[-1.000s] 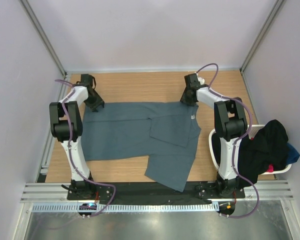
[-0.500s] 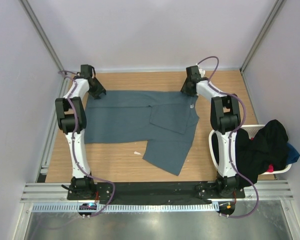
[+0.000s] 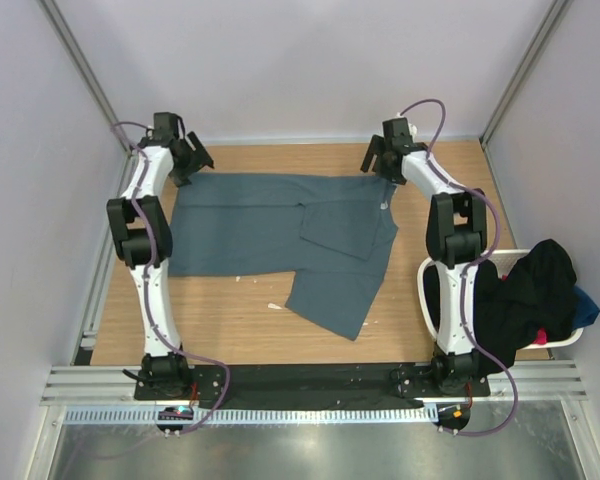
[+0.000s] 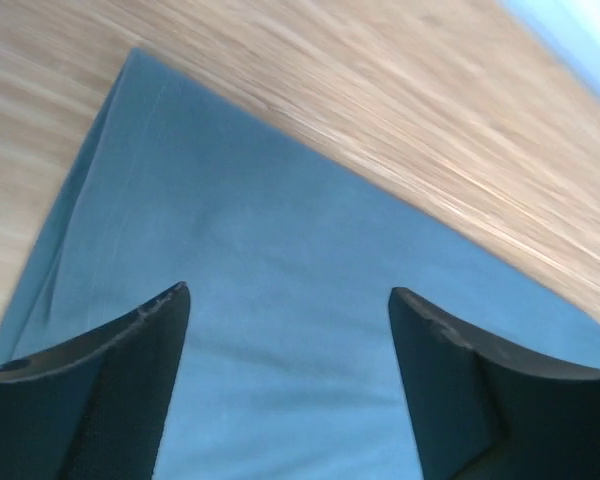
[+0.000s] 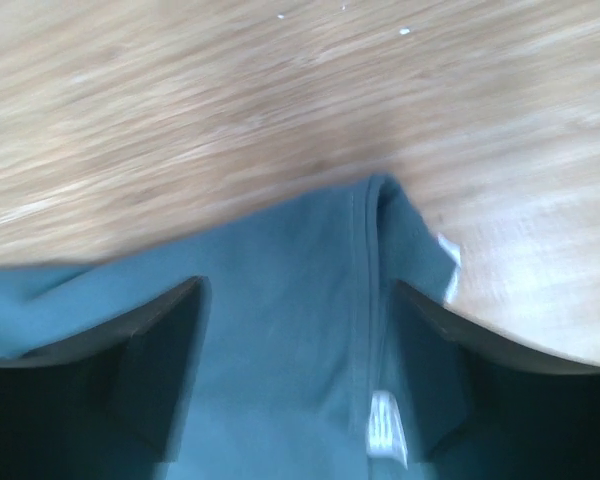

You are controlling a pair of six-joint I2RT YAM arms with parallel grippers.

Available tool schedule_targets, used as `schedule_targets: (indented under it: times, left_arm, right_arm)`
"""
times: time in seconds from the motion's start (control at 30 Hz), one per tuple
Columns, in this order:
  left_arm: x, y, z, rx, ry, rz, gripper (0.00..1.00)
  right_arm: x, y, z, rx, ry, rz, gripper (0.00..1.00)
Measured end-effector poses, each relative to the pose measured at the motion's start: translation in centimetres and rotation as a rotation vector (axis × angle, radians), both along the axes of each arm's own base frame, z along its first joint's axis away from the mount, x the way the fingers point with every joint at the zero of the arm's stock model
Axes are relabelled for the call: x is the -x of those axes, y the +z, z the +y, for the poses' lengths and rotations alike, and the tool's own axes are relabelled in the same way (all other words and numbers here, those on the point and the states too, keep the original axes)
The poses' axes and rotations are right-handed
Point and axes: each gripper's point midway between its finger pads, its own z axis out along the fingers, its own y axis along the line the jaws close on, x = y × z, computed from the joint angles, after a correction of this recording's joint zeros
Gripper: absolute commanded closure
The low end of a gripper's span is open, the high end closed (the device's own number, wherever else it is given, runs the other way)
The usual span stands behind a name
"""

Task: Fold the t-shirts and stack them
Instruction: Fold the tshirt

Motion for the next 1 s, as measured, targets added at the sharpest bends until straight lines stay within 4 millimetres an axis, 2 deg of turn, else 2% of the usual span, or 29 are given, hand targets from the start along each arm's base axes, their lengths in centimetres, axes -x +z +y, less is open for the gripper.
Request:
schedule_targets:
  times: [0.03,0.1,0.13,0.2,0.27,0.3,0.37,0.4,0.47,0.67,0.73,0.83,1.0]
  left_arm:
    - [0.3,1.4,0.0,-0.002,-0.003,-0.018,0.13]
    - [1.5,4.7,-0.1,-0.008,-0.007,-0.058,0.10]
    - [2.5,7.0,-0.1,-0.013,-0.008,-0.085,0.09]
    - [4.6,10.8,-0.2,-0.022,-0.005,-0.135,0.07]
    - [8.1,14.7,0.0,-0.040,0.012,-0.187,0.02]
    - [9.9,15.9,0.0,-0.045,0.024,-0.207,0.02]
    - [13.7,17.0,0.2,-0.055,0.054,-0.210,0.02]
    - [15.2,16.9,0.4,-0.058,0.069,-0.201,0.02]
    - [18.5,15.3,1.0,-0.065,0.116,-0.151,0.04]
    - [26.1,7.2,4.0,-0.080,0.293,0.085,0.14]
    - [27.8,5.2,5.3,-0.079,0.365,0.136,0.19]
    - [29.4,3.0,6.9,-0.083,0.458,0.174,0.24]
    - [29.6,0.8,7.9,-0.089,0.530,0.185,0.33]
  right_arm:
    - [0.5,1.2,0.1,-0.009,0.006,-0.009,0.01]
    - [1.7,5.0,0.1,-0.023,0.027,-0.055,0.00]
    - [2.5,6.9,0.2,-0.033,0.033,-0.086,0.00]
    - [5.0,12.0,0.1,-0.058,0.043,-0.166,0.00]
    - [7.5,16.2,-0.1,-0.083,0.051,-0.243,0.00]
    - [8.7,17.6,0.0,-0.097,0.056,-0.275,0.00]
    - [11.7,19.4,0.2,-0.129,0.079,-0.313,0.00]
    - [12.9,19.4,0.3,-0.141,0.084,-0.315,0.00]
    - [15.4,17.8,0.9,-0.166,0.101,-0.278,0.00]
    - [23.5,6.4,3.1,-0.187,0.137,0.032,0.00]
    - [26.0,3.8,3.3,-0.177,0.143,0.120,0.00]
    - [28.4,2.4,3.3,-0.169,0.154,0.179,0.00]
    - [28.6,3.2,3.6,-0.184,0.168,0.154,0.00]
